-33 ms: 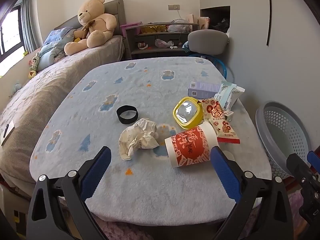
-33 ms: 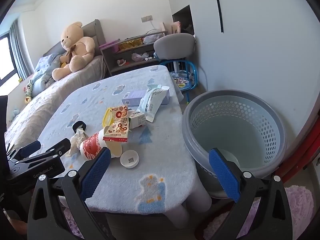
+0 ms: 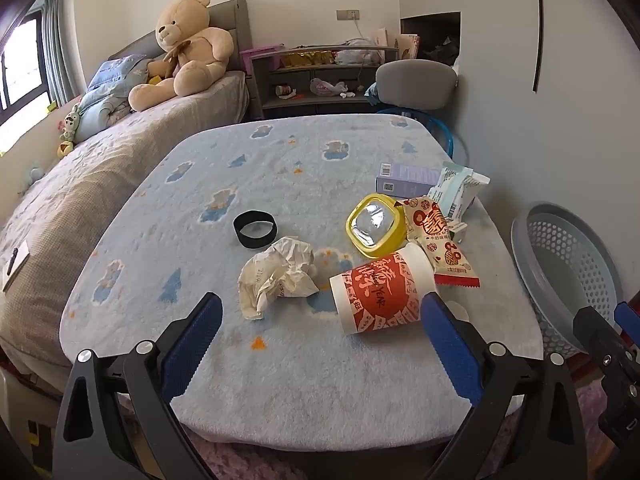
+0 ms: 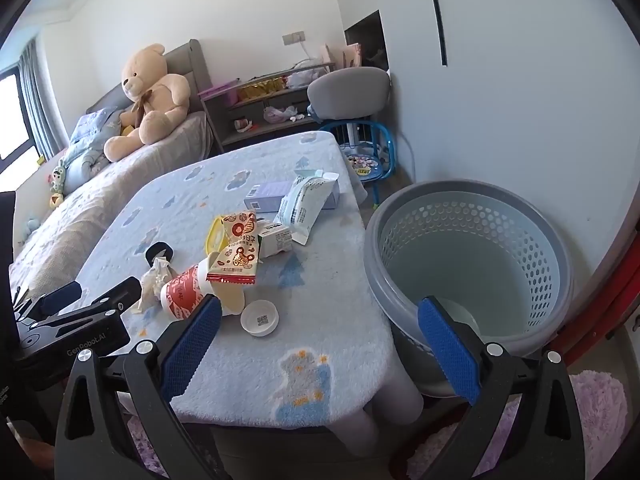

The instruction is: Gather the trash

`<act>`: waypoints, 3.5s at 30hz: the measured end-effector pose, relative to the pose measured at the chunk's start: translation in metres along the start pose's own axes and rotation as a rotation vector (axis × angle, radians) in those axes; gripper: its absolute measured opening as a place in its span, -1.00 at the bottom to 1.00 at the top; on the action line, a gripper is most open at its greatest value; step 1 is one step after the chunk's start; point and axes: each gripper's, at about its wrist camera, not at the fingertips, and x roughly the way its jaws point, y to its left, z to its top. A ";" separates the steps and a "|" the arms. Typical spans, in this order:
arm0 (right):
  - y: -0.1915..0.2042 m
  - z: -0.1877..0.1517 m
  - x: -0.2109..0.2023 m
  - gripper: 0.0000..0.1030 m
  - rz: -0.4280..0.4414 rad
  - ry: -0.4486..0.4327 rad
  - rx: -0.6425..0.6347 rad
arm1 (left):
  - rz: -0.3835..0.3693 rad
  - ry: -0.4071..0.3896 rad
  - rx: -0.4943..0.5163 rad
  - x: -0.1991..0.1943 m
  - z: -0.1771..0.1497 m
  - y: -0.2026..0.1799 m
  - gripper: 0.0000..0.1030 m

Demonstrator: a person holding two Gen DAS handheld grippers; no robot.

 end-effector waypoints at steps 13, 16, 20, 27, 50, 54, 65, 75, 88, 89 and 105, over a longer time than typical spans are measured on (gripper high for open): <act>0.002 0.000 -0.005 0.87 0.004 -0.006 0.002 | 0.012 -0.012 0.009 -0.007 0.000 0.002 0.84; 0.001 0.000 -0.005 0.87 0.003 -0.008 0.001 | 0.012 -0.014 0.010 -0.009 -0.001 0.001 0.84; 0.002 0.000 -0.007 0.87 0.004 -0.009 0.001 | 0.013 -0.014 0.009 -0.009 -0.001 0.001 0.84; 0.002 -0.001 -0.007 0.87 0.004 -0.010 0.003 | 0.013 -0.014 0.010 -0.009 -0.001 0.001 0.84; 0.003 -0.004 -0.003 0.87 -0.002 0.005 0.000 | 0.014 -0.004 0.010 -0.007 -0.003 0.001 0.84; 0.002 -0.002 0.002 0.87 -0.010 0.016 0.001 | 0.014 -0.003 0.010 -0.007 -0.003 0.001 0.84; 0.005 0.000 0.006 0.87 -0.056 0.041 -0.023 | 0.015 0.002 0.008 -0.003 -0.003 0.002 0.84; 0.008 0.000 0.011 0.87 -0.077 0.069 -0.031 | 0.013 0.006 0.007 -0.001 -0.004 0.002 0.84; 0.010 -0.004 0.020 0.87 -0.051 0.093 -0.044 | 0.022 0.037 -0.035 0.011 -0.005 0.022 0.84; 0.010 -0.005 0.022 0.87 -0.042 0.098 -0.045 | 0.027 0.041 -0.039 0.013 -0.005 0.025 0.84; 0.036 -0.019 0.075 0.87 0.034 0.191 -0.101 | 0.099 0.118 -0.115 0.051 -0.016 0.075 0.84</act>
